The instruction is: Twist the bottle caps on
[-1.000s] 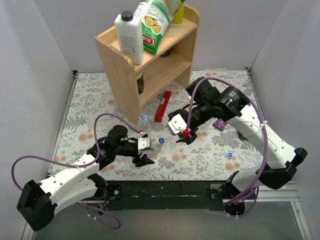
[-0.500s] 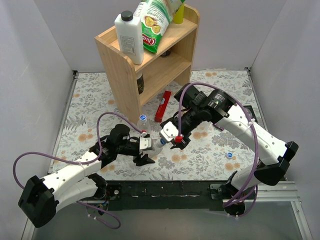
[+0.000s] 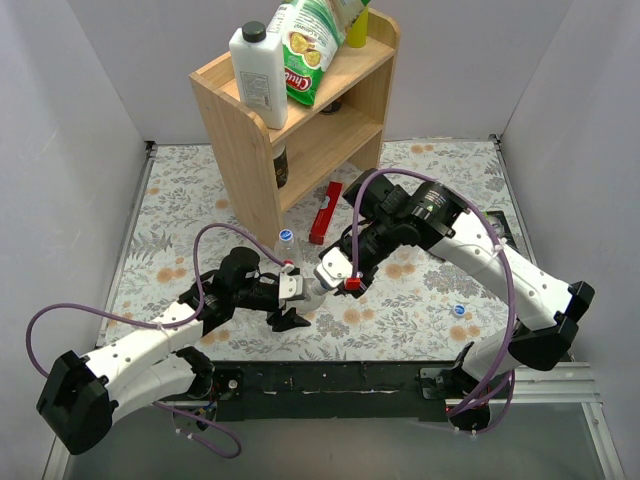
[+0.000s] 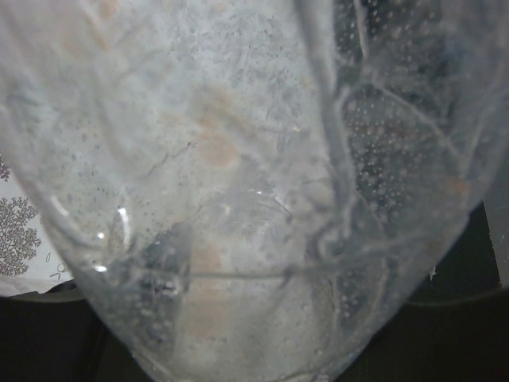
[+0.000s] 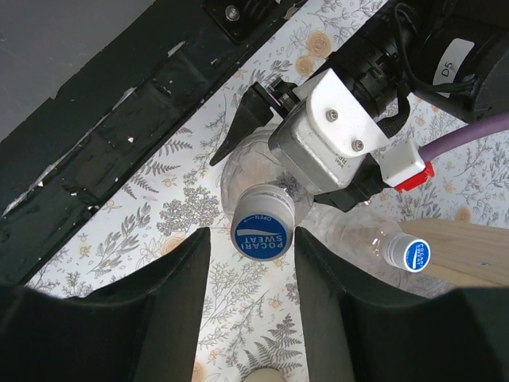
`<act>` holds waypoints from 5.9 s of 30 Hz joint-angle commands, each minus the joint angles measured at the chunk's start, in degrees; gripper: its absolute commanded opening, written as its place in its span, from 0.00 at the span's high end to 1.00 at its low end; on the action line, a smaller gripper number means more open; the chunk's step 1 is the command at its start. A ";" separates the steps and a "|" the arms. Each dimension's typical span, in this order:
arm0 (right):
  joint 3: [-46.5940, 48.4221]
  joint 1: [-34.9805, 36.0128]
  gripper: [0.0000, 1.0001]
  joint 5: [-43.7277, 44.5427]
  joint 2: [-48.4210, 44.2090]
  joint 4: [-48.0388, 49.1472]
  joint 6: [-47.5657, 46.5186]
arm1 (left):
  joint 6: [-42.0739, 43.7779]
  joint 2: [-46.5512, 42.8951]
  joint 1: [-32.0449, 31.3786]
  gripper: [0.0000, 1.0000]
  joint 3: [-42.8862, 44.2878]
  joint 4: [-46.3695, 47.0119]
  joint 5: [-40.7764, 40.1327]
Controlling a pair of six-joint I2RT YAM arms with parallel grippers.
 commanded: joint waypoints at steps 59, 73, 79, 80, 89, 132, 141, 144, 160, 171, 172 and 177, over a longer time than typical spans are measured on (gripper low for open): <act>2.50 -5.25 0.93 -2.18 8.90 5.91 36.85 | -8.81 -9.87 3.03 1.00 -0.42 15.64 -10.63; 4.35 -5.25 0.94 -1.40 13.64 7.57 52.30 | -6.70 -4.00 2.94 1.00 6.85 11.01 -14.22; -0.48 -5.25 0.98 0.19 12.59 9.95 61.71 | -7.67 -3.37 2.94 1.00 7.40 11.97 -16.42; -1.01 -5.25 0.99 0.89 12.59 9.69 62.42 | -7.67 -3.29 2.94 1.00 7.57 12.06 -17.21; -4.71 -7.36 0.99 -1.91 14.34 9.43 66.56 | -6.79 -4.25 2.94 1.00 5.90 11.54 -16.69; 9.02 -9.21 0.08 5.29 9.35 -1.74 43.74 | 1.64 0.93 2.94 1.00 -2.89 0.47 -9.41; -13.32 -4.47 0.15 4.76 -10.61 18.83 18.49 | 6.04 1.10 2.94 1.00 1.67 -7.45 -2.11; -12.97 -2.80 0.22 3.80 -10.79 19.18 14.36 | 7.09 1.63 2.94 1.00 2.64 -8.68 -1.32; -11.83 1.16 0.35 2.04 -6.66 14.96 3.63 | 8.50 1.63 2.94 1.00 5.02 -9.73 -1.05; -8.40 1.51 0.67 2.30 -2.71 9.08 2.21 | 8.94 1.28 2.94 1.00 5.20 -9.47 -1.22; -7.96 1.60 0.70 2.56 -1.83 9.86 4.57 | 8.68 1.19 2.94 1.00 5.20 -9.12 -1.49; -4.02 0.81 0.82 4.06 2.39 13.55 24.67 | 2.28 0.41 2.94 1.00 5.02 -3.16 -4.03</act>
